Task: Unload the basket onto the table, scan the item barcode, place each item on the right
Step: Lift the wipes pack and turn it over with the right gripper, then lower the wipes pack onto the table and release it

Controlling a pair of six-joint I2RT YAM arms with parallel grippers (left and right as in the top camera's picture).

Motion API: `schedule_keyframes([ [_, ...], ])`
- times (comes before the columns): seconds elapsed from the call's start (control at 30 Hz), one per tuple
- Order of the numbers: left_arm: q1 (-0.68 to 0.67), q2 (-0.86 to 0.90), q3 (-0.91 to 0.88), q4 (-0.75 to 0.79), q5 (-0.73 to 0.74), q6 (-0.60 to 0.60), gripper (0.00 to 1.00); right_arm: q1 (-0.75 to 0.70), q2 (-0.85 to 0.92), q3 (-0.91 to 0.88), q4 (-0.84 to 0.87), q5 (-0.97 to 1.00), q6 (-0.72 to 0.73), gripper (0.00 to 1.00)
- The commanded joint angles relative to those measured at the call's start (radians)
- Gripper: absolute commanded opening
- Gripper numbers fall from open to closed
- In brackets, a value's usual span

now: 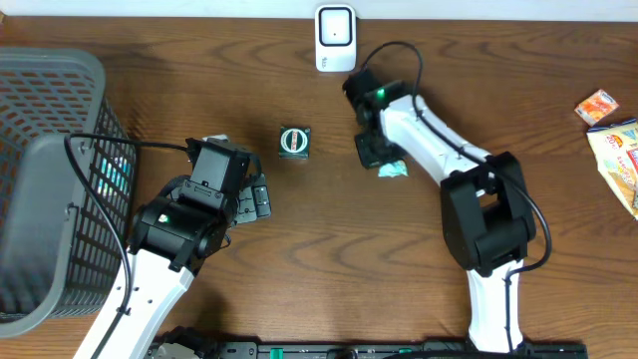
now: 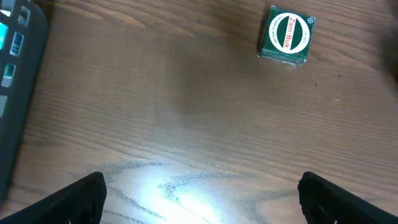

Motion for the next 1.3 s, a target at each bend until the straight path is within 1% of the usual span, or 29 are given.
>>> schedule_keyframes([
  [0.0,0.003,0.004,0.004,-0.002,-0.017,0.002,0.98,-0.068,0.009,0.075,-0.012,-0.361,-0.118,0.01],
  [0.03,0.003,0.004,0.004,-0.002,-0.016,0.002,0.98,-0.088,0.009,0.081,-0.010,-0.445,-0.144,0.01],
  [0.07,0.003,0.004,0.004,-0.002,-0.017,0.002,0.98,-0.129,0.009,0.082,-0.002,-0.600,-0.188,0.01],
  [0.2,0.003,0.004,0.004,-0.002,-0.016,0.002,0.98,-0.223,0.009,0.073,0.003,-0.883,-0.282,0.01],
  [0.37,0.003,0.004,0.004,-0.002,-0.016,0.002,0.98,-0.315,0.009,0.022,0.005,-1.109,-0.356,0.01],
  [0.53,0.003,0.004,0.004,-0.002,-0.016,0.002,0.98,-0.368,0.010,-0.109,0.069,-1.220,-0.374,0.01],
  [0.73,0.003,0.004,0.004,-0.002,-0.016,0.002,0.98,-0.411,0.010,-0.274,0.196,-1.218,-0.307,0.01],
  [0.87,0.003,0.004,0.004,-0.002,-0.016,0.002,0.98,-0.436,0.009,-0.283,0.180,-1.083,-0.279,0.02],
  [0.9,0.003,0.004,0.004,-0.002,-0.017,0.002,0.98,-0.443,0.009,-0.276,0.166,-1.033,-0.253,0.06],
  [0.97,0.003,0.004,0.004,-0.002,-0.016,0.002,0.98,-0.458,0.009,-0.256,0.129,-0.918,-0.220,0.17],
  [1.03,0.003,0.004,0.004,-0.002,-0.016,0.002,0.98,-0.470,0.009,-0.223,0.079,-0.832,-0.219,0.23],
  [1.1,0.003,0.004,0.004,-0.002,-0.017,0.002,0.98,-0.479,0.009,-0.180,0.026,-0.763,-0.220,0.31],
  [1.13,0.003,0.004,0.004,-0.002,-0.017,0.002,0.98,-0.481,0.009,-0.132,-0.027,-0.711,-0.220,0.36],
  [1.27,0.003,0.004,0.004,-0.002,-0.016,0.002,0.98,-0.477,0.008,-0.044,-0.103,-0.650,-0.225,0.45],
])
